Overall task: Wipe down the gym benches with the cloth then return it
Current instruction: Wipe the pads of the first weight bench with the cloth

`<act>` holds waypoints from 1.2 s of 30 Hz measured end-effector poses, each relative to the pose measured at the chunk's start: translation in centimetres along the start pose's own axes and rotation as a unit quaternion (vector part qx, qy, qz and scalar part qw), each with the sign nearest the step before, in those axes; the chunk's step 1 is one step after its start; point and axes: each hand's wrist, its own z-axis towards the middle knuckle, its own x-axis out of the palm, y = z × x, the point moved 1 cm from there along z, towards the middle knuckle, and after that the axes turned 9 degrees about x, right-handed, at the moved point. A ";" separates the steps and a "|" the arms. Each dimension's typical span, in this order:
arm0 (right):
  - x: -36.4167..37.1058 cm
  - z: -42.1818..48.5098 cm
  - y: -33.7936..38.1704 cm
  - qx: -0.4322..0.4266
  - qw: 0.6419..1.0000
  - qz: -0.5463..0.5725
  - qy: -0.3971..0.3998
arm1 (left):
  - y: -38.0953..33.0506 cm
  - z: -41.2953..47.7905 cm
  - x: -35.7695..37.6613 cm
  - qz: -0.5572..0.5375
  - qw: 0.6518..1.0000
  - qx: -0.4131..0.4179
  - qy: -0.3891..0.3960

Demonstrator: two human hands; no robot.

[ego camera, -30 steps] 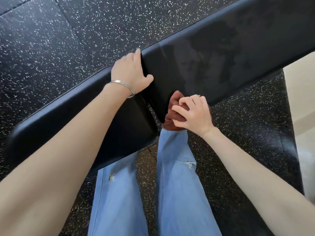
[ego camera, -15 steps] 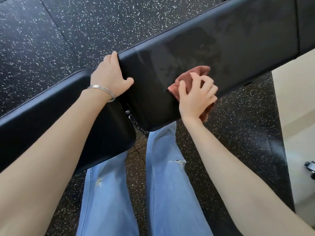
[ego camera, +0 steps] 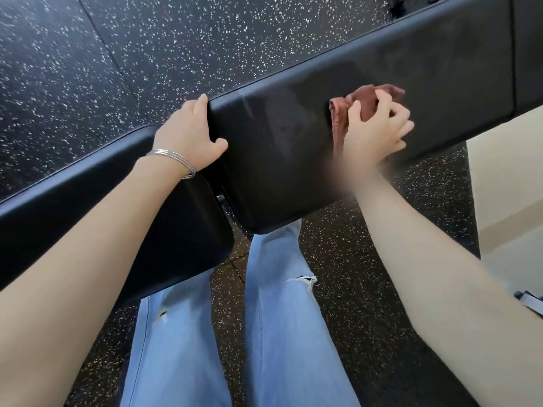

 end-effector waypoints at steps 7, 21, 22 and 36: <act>-0.1 -6.4 0.3 -0.240 0.968 -0.022 0.063 | 0.3 -0.1 -0.1 -0.011 1.000 0.016 0.008; 0.5 -2.2 3.0 -0.187 0.980 -0.061 0.041 | 0.4 -0.5 0.1 -0.035 0.999 0.025 -0.008; 0.7 -2.4 3.5 -0.153 0.985 -0.069 0.032 | 0.5 -0.5 0.1 -0.036 0.999 0.029 -0.009; 2.0 -8.7 9.1 -0.471 0.864 -0.152 0.092 | 0.5 -0.8 0.5 -0.023 0.999 0.044 -0.011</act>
